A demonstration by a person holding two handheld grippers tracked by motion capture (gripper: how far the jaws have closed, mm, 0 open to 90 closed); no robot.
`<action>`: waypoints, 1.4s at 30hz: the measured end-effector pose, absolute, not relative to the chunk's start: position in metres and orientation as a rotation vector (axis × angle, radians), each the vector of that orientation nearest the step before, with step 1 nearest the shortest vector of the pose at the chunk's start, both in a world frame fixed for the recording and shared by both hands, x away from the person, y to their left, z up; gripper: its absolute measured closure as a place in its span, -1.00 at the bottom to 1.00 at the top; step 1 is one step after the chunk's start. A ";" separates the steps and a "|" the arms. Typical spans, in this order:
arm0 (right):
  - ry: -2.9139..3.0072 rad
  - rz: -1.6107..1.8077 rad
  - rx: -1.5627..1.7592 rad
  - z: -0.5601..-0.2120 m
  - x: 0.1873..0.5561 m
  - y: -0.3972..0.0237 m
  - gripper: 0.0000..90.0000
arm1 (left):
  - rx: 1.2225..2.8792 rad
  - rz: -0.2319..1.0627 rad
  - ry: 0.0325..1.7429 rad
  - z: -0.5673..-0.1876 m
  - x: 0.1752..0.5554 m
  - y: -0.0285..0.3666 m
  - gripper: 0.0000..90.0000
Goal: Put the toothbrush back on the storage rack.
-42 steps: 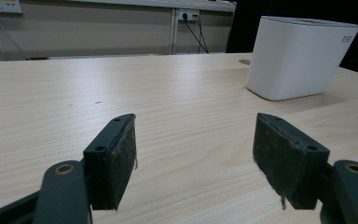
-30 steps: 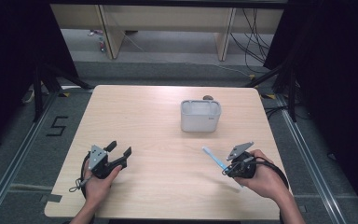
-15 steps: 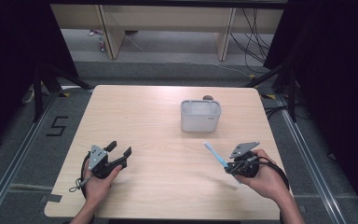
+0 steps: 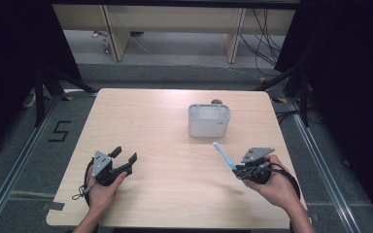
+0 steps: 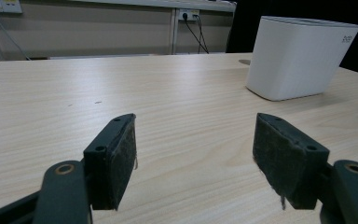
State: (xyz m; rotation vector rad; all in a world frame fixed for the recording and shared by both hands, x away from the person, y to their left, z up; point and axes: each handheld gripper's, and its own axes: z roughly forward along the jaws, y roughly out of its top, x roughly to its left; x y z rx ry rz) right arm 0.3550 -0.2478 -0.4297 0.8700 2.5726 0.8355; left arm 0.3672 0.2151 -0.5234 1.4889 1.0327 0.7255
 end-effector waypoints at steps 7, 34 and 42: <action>2.509 0.917 0.895 -0.431 0.355 -0.249 0.76 | 1.488 0.725 1.032 -0.523 0.367 0.215 -0.34; 2.309 1.094 1.064 -0.432 0.358 -0.261 0.76 | 1.482 0.722 1.031 -0.524 0.367 0.216 -0.35; 2.235 1.152 1.135 -0.431 0.359 -0.265 0.76 | 1.482 0.722 1.032 -0.524 0.367 0.216 -0.35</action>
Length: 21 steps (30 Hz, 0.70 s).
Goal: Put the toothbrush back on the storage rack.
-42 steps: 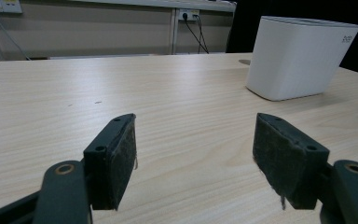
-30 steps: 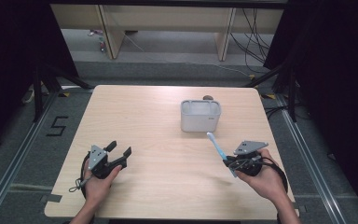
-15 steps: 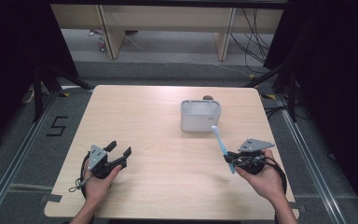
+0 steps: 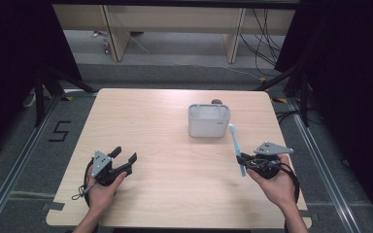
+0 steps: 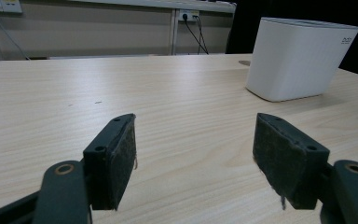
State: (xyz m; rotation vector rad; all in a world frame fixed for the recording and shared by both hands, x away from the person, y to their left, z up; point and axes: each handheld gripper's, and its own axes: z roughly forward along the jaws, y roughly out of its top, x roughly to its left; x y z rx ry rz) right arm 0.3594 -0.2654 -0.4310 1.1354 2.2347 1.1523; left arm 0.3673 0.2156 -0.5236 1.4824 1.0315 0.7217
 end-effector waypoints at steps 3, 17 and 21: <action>2.204 1.163 1.147 -0.430 0.360 -0.267 0.76 | 1.482 0.721 1.032 -0.524 0.367 0.216 -0.35; 2.013 1.270 1.187 -0.426 0.362 -0.272 0.76 | 1.483 0.721 1.030 -0.524 0.367 0.216 -0.35; 1.980 1.316 1.199 -0.426 0.363 -0.271 0.76 | 1.483 0.721 1.030 -0.524 0.367 0.216 -0.35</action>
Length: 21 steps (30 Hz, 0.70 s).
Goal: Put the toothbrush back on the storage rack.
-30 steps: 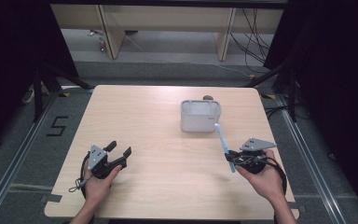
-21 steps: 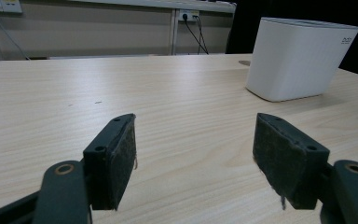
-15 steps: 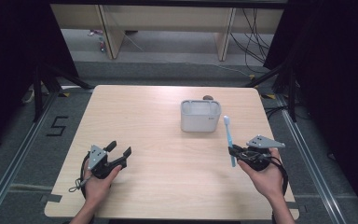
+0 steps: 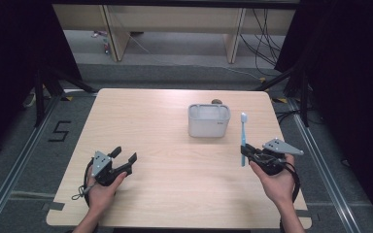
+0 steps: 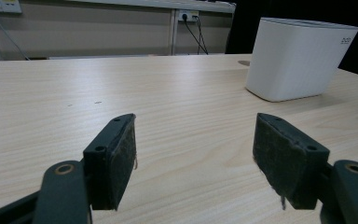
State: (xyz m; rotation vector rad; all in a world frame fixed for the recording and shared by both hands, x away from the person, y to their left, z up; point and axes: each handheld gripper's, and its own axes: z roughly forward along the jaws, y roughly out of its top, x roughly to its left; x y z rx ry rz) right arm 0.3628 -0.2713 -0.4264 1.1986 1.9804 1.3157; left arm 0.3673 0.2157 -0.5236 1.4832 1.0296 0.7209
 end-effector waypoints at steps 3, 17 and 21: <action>1.960 1.323 1.205 -0.426 0.364 -0.271 0.76 | 1.483 0.720 1.030 -0.524 0.367 0.216 -0.35; 1.876 1.348 1.210 -0.421 0.369 -0.266 0.76 | 1.483 0.719 1.027 -0.524 0.367 0.216 -0.35; 1.838 1.352 1.213 -0.419 0.371 -0.264 0.76 | 1.485 0.720 1.026 -0.524 0.367 0.216 -0.35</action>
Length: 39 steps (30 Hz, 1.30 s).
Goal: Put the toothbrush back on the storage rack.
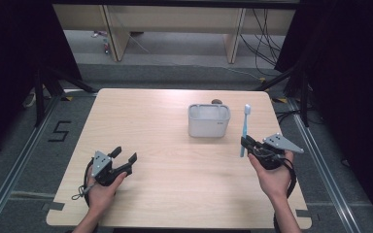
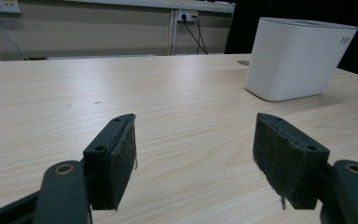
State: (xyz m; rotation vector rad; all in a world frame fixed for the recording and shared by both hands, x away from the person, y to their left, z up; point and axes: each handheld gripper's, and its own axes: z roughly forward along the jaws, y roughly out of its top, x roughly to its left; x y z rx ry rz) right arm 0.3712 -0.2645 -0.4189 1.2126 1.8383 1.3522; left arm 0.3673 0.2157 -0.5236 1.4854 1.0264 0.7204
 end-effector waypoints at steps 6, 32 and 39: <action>1.809 1.358 1.211 -0.416 0.375 -0.263 0.76 | 1.485 0.720 1.027 -0.524 0.367 0.216 -0.35; 1.725 1.385 1.196 -0.409 0.392 -0.249 0.76 | 1.491 0.719 1.028 -0.523 0.368 0.215 -0.34; 1.714 1.387 1.208 -0.408 0.395 -0.249 0.76 | 1.490 0.718 1.027 -0.523 0.368 0.215 -0.34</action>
